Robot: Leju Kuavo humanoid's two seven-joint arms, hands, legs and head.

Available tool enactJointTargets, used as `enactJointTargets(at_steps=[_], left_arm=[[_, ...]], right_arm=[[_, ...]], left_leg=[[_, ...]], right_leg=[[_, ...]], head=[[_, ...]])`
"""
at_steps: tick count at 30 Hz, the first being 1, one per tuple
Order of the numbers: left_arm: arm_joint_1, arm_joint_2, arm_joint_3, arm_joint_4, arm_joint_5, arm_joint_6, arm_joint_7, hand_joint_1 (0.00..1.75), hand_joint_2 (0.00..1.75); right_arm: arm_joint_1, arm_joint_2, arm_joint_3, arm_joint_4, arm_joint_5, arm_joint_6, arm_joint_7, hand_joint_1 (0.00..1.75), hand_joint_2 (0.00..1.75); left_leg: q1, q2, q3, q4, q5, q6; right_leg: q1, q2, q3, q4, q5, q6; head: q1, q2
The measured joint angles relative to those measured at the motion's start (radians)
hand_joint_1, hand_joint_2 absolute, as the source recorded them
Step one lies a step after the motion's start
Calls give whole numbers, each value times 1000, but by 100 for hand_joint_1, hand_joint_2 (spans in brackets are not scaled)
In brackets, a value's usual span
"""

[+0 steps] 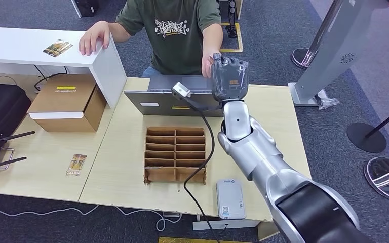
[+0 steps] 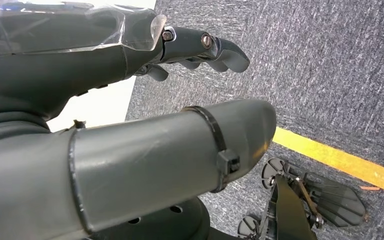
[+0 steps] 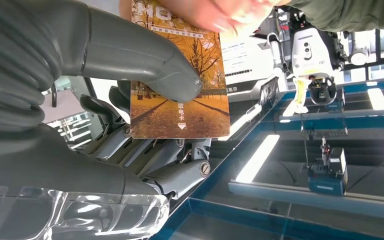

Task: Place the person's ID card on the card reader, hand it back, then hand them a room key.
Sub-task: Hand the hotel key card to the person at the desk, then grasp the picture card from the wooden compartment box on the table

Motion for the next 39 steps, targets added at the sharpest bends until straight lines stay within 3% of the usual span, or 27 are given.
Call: enactJointTargets(at_steps=[15, 18, 19, 22, 39], left_arm=[[2, 7, -1, 0, -1, 3, 16, 0, 0], [3, 9, -1, 0, 0, 5, 20, 0, 0], [4, 9, -1, 0, 0, 6, 21, 0, 0], [5, 10, -1, 0, 1, 8, 21, 0, 0], [8, 15, -1, 0, 0, 11, 21, 0, 0]], right_arm=[[-8, 0, 2, 39, 0, 0, -9, 175, 175], [-8, 0, 3, 39, 0, 0, -12, 72, 175], [-7, 0, 3, 39, 0, 0, -12, 29, 175], [-3, 1, 4, 39, 0, 0, -14, 0, 175], [12, 1, 4, 32, 0, 0, -17, 0, 175]], left_leg=[[0, 0, 0, 0, 0, 0], [0, 0, 0, 0, 0, 0], [0, 0, 0, 0, 0, 0], [0, 0, 0, 0, 0, 0], [0, 0, 0, 0, 0, 0]], right_leg=[[0, 0, 0, 0, 0, 0], [0, 0, 0, 0, 0, 0], [0, 0, 0, 0, 0, 0], [0, 0, 0, 0, 0, 0], [0, 0, 0, 0, 0, 0]], head=[[0, 0], [0, 0], [0, 0], [0, 0], [0, 0]])
